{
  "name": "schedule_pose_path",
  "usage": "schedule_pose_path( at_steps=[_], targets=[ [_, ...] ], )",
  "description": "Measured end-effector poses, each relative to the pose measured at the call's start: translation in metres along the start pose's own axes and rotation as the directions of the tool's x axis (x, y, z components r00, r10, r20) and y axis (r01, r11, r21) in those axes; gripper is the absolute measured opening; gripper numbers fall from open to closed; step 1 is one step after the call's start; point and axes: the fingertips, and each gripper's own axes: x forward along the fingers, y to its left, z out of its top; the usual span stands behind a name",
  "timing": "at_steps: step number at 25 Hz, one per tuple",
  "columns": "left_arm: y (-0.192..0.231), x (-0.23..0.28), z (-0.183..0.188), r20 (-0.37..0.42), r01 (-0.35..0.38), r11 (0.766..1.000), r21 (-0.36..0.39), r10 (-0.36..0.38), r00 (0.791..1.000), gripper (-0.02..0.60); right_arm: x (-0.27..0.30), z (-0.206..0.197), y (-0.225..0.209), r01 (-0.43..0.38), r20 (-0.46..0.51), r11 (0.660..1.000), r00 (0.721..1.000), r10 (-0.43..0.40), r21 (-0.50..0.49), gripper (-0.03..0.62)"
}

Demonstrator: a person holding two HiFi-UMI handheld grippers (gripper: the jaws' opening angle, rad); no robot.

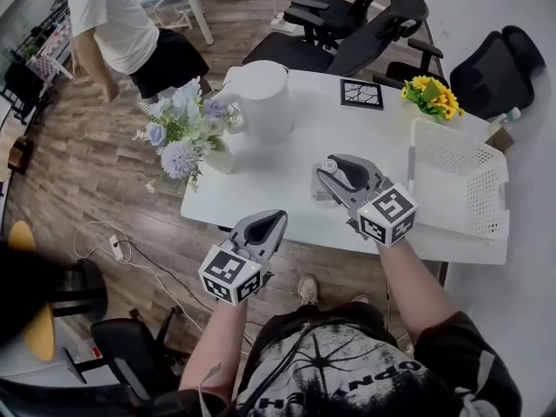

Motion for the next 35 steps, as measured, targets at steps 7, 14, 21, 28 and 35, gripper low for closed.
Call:
schedule_pose_path(
  at_steps=[7,14,21,28,35],
  targets=[
    [0.002,0.003,-0.009,-0.012,0.004,1.0,-0.025,-0.004,1.0,0.011,0.007,-0.02,0.002,-0.005,-0.039,1.0,0.999,0.005,-0.008,0.155],
    [0.004,0.002,-0.014,-0.017,0.003,0.999,-0.032,-0.003,1.0,0.011,0.003,-0.034,0.007,-0.004,-0.038,1.0,0.999,0.003,-0.014,0.155],
    [0.003,0.003,-0.014,-0.015,0.007,0.999,-0.032,-0.008,1.0,0.011,0.0,-0.035,0.01,-0.001,-0.023,1.0,1.0,0.001,-0.011,0.156],
    [-0.001,0.004,-0.011,-0.011,0.012,1.0,-0.026,-0.013,1.0,0.011,0.002,-0.037,0.011,-0.001,-0.045,1.0,0.999,0.001,0.004,0.156],
    [-0.004,0.004,-0.002,0.005,0.02,1.0,-0.007,-0.02,1.0,0.011,-0.006,-0.03,0.012,0.009,-0.055,1.0,0.998,-0.009,0.0,0.199]
  ],
)
